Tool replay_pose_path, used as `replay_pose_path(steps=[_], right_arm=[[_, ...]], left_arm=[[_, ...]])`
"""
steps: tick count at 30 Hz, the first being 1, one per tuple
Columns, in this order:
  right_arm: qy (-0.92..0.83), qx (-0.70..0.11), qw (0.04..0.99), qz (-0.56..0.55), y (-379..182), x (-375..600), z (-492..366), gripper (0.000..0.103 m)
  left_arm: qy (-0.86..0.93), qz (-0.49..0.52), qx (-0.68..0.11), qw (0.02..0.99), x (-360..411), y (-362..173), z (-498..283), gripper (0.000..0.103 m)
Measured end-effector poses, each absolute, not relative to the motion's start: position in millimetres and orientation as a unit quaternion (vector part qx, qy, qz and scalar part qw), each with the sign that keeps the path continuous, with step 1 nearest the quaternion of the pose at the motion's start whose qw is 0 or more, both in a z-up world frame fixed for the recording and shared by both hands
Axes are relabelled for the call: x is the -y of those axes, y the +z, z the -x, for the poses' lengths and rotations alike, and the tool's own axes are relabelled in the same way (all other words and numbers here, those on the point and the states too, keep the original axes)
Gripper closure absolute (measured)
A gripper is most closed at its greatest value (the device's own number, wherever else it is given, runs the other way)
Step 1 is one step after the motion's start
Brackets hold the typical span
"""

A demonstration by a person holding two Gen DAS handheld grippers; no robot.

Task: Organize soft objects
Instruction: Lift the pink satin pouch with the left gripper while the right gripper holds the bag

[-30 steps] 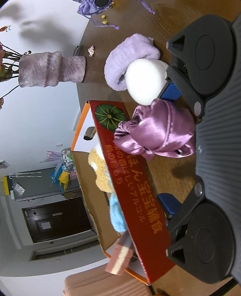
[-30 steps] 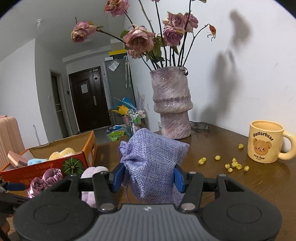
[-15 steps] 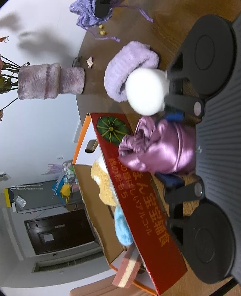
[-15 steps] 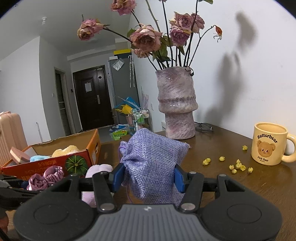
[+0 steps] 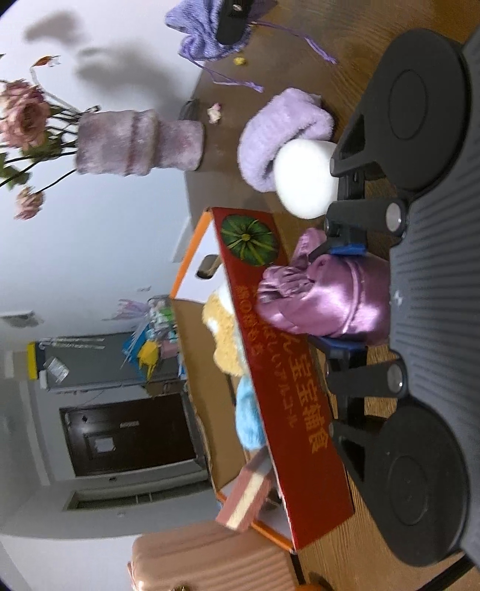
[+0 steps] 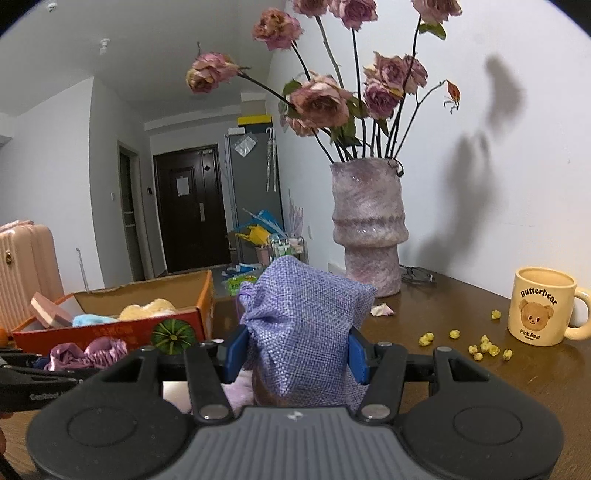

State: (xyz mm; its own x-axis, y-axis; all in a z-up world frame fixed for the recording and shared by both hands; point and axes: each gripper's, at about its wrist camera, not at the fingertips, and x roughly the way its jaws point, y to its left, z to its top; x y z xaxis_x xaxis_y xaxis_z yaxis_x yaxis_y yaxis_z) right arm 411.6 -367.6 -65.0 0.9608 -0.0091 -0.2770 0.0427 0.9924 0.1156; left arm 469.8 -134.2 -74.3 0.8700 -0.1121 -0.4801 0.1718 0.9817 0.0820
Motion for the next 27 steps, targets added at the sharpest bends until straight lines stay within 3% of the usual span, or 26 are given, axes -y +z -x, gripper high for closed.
replay_pose_path(steps=[15,17,21,27], right_arm=[[0.014,-0.122,0.991,-0.061,-61,311,-396,0.049],[0.017,-0.121,0.991,-0.055,-61,305,-394,0.048],[0.019,-0.122,0.991,-0.053,-61,304,-393,0.048],[0.025,-0.127,0.990,-0.064,-61,307,-395,0.048]], left_arm=[[-0.056,-0.023,-0.226,0.972,114,-56,-428,0.065],[-0.064,-0.024,-0.243,0.968,112,-59,-427,0.059],[-0.067,-0.028,-0.281,0.957,109,-67,-429,0.020],[-0.079,-0.029,-0.325,0.942,111,-81,-440,0.008]])
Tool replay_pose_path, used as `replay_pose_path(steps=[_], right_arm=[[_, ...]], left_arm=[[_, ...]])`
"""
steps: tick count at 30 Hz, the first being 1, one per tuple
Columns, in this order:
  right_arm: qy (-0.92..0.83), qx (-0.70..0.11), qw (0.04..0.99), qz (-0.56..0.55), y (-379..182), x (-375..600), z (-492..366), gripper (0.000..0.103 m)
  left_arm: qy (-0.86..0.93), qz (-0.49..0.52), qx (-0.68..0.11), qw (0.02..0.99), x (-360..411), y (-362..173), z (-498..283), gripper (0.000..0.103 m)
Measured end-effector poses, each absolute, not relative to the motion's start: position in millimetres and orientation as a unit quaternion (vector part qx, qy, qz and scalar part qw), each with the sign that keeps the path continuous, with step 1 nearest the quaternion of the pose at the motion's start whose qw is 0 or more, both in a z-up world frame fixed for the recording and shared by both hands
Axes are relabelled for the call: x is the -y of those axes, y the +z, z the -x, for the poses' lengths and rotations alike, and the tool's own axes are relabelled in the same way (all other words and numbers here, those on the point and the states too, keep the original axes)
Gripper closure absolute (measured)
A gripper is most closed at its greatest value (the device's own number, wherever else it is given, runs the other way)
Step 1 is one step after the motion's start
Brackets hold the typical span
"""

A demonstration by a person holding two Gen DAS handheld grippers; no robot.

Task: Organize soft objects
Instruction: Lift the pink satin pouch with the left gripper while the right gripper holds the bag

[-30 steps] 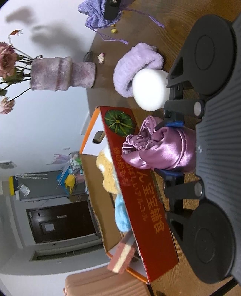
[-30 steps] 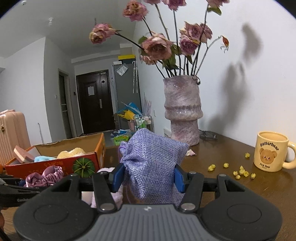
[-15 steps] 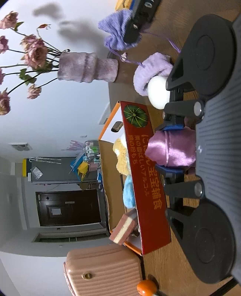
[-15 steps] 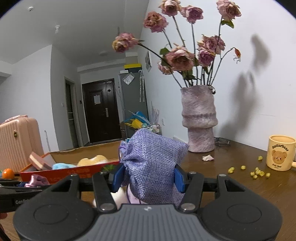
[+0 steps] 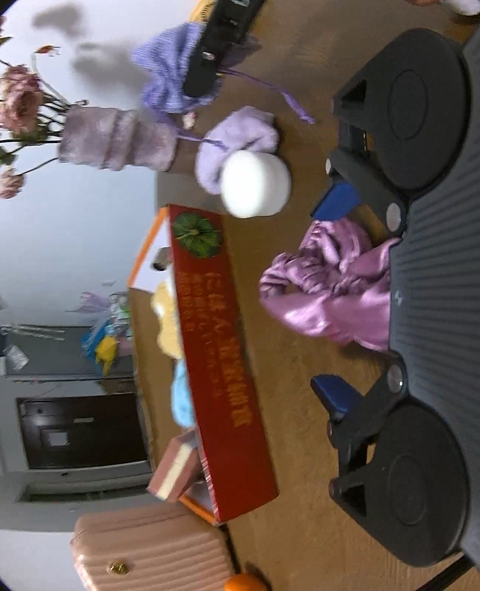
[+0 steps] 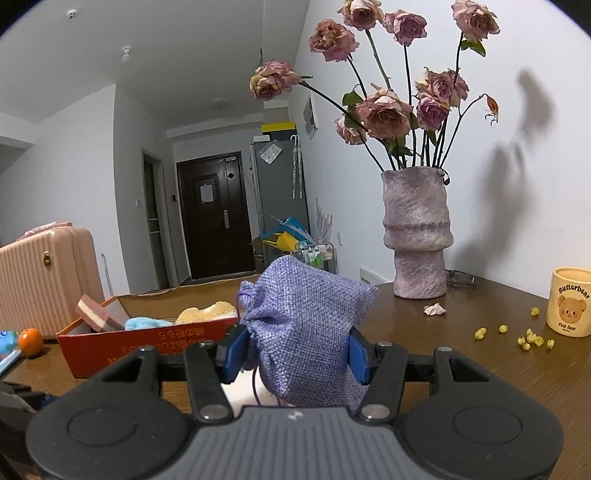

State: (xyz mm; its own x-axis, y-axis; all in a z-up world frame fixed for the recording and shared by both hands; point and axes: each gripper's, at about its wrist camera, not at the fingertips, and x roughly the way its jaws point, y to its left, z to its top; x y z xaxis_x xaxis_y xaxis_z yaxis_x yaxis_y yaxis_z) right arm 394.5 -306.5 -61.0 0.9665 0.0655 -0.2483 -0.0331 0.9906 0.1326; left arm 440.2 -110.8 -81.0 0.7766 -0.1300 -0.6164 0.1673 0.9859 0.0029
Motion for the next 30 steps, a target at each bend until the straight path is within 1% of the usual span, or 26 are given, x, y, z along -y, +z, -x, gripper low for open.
replay_pose_path(steps=[3,5,6,7,8,9,10,11,12,13,16,30], right_arm=[[0.029,-0.129,0.989,-0.064,-61,306,-394,0.048],[0.031,-0.130,0.989,-0.064,-61,306,-394,0.048],[0.032,-0.131,0.989,-0.063,-62,306,-394,0.048],[0.032,-0.132,0.989,-0.063,-62,305,-394,0.048],[0.032,-0.132,0.989,-0.063,-62,306,-395,0.048],[0.032,-0.133,0.989,-0.062,-62,306,-395,0.048],[0.033,-0.134,0.988,-0.062,-62,305,-395,0.048],[0.033,-0.135,0.988,-0.061,-62,305,-396,0.048],[0.033,-0.137,0.988,-0.061,-63,305,-396,0.048],[0.034,-0.138,0.988,-0.060,-63,304,-397,0.048],[0.034,-0.138,0.988,-0.056,-64,303,-397,0.048],[0.047,-0.101,0.992,-0.050,-58,284,-394,0.048]], left_arm=[[-0.087,-0.031,-0.336,0.937,113,-85,-442,0.009],[-0.085,-0.037,-0.340,0.936,115,-87,-442,0.012],[-0.085,-0.039,-0.343,0.935,116,-88,-443,0.016],[-0.086,-0.036,-0.345,0.934,116,-89,-443,0.025],[-0.090,-0.031,-0.348,0.932,115,-89,-444,0.031],[-0.095,-0.027,-0.352,0.931,114,-89,-444,0.041],[-0.099,-0.025,-0.356,0.929,115,-90,-445,0.048],[-0.098,-0.027,-0.355,0.929,115,-90,-445,0.052],[-0.098,-0.027,-0.354,0.930,115,-89,-445,0.058],[-0.101,-0.023,-0.353,0.930,114,-88,-444,0.060],[-0.093,-0.012,-0.340,0.936,110,-82,-443,0.063],[-0.060,0.015,-0.245,0.967,97,-45,-433,0.063]])
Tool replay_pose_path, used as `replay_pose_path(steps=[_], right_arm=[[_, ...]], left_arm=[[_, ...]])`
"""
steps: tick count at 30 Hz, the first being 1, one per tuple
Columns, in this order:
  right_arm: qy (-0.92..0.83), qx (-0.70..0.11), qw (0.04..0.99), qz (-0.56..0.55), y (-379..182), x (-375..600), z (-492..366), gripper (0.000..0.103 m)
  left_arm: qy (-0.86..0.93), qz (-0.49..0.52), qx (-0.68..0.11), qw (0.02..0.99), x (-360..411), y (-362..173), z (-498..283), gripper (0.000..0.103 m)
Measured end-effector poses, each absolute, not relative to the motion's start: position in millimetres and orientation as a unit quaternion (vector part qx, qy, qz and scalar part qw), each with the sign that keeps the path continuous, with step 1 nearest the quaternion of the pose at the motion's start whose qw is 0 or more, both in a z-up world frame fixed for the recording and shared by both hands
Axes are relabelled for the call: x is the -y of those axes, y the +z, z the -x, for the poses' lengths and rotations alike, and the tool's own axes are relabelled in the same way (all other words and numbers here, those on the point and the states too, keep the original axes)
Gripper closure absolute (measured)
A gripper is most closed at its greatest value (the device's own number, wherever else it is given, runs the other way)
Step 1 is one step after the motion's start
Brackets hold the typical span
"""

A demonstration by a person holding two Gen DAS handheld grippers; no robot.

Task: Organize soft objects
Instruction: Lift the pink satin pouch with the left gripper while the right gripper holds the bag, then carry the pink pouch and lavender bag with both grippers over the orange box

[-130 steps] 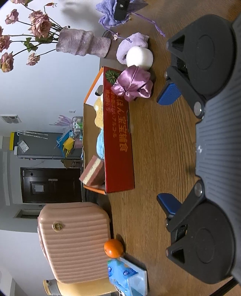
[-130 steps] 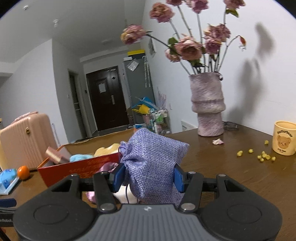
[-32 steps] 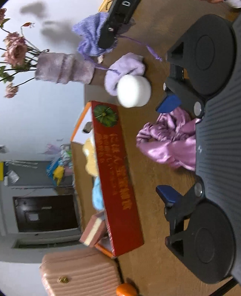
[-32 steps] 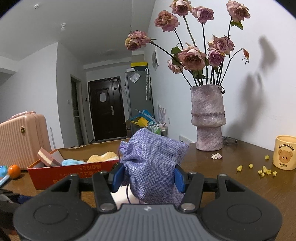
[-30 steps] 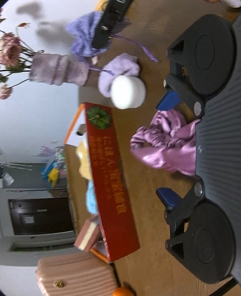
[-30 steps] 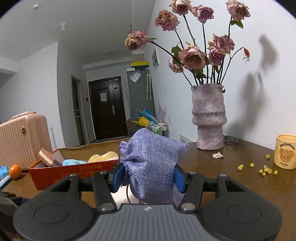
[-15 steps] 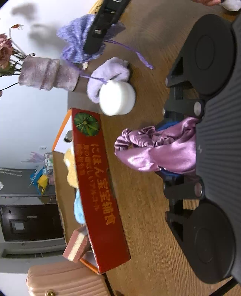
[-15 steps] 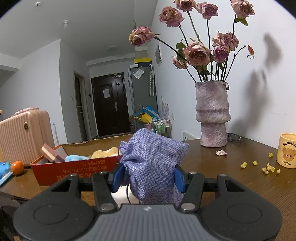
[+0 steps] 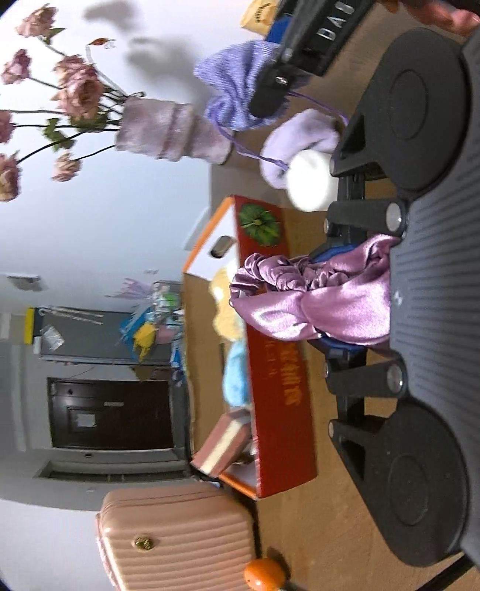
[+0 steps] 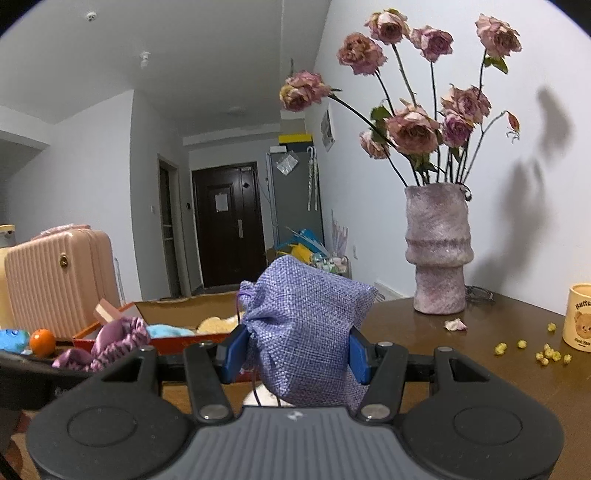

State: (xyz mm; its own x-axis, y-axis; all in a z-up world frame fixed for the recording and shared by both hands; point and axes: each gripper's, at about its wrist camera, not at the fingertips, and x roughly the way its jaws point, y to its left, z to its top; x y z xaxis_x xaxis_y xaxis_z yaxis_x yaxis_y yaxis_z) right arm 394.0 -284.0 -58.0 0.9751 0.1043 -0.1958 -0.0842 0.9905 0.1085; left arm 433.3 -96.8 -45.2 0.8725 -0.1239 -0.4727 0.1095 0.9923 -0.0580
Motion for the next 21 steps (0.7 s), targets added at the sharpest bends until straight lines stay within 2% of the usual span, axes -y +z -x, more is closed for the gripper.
replay_pose_path(steps=[21], right_arm=[[0.069,-0.059,0.994,-0.057,-50,236,-434,0.048]], left_arm=[[-0.018,0.065,-0.171,0.983,64,-13,-464,0.063]])
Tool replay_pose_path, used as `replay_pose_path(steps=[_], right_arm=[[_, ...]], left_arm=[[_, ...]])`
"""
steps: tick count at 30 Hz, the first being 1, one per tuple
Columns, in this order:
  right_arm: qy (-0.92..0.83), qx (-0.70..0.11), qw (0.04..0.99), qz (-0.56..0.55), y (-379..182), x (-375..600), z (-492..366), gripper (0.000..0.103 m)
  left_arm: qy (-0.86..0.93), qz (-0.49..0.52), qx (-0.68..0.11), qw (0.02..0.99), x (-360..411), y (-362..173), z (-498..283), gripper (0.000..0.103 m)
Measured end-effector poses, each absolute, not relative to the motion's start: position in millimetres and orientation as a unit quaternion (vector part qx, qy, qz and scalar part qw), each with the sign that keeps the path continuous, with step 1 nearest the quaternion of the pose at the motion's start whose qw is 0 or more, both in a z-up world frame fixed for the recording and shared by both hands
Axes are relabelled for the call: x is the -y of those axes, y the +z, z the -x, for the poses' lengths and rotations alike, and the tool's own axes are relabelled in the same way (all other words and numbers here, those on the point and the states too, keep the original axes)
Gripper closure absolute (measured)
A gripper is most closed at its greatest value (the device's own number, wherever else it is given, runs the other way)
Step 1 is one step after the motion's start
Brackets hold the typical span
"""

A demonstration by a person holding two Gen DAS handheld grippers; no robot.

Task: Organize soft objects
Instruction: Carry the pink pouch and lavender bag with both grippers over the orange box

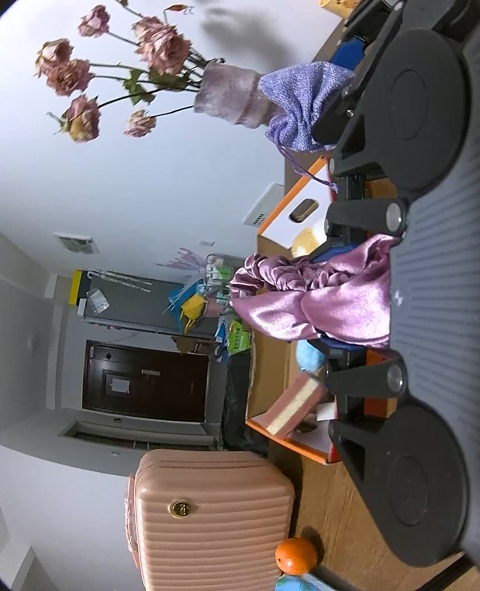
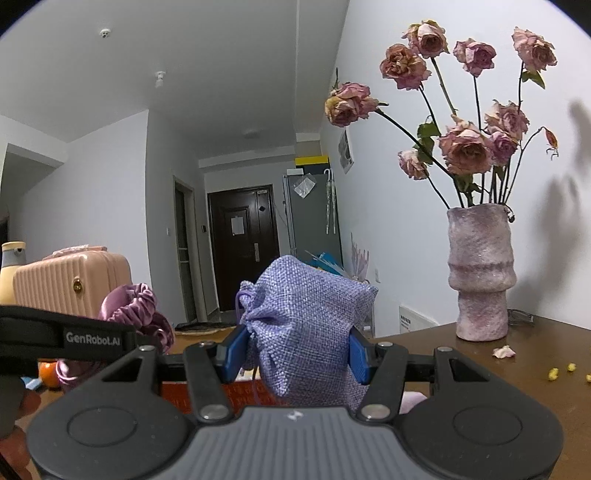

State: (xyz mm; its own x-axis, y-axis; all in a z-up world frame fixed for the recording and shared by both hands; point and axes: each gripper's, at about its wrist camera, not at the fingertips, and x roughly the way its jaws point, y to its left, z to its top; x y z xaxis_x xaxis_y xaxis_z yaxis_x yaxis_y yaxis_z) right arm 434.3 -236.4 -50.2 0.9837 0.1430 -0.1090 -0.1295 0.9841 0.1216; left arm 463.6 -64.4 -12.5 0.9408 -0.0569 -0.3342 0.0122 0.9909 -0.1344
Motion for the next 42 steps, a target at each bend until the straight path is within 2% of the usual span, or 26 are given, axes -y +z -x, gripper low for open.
replay_pose_path(steps=[26,42], right_arm=[[0.065,-0.031,0.994,-0.078,-44,192,-528,0.048],[0.040,-0.074,0.994,-0.075,-53,174,-580,0.048]], left_arm=[[0.027,0.076,-0.131,0.988,39,-9,-542,0.063],[0.058,0.052,-0.130,0.989,42,-19,-587,0.063]])
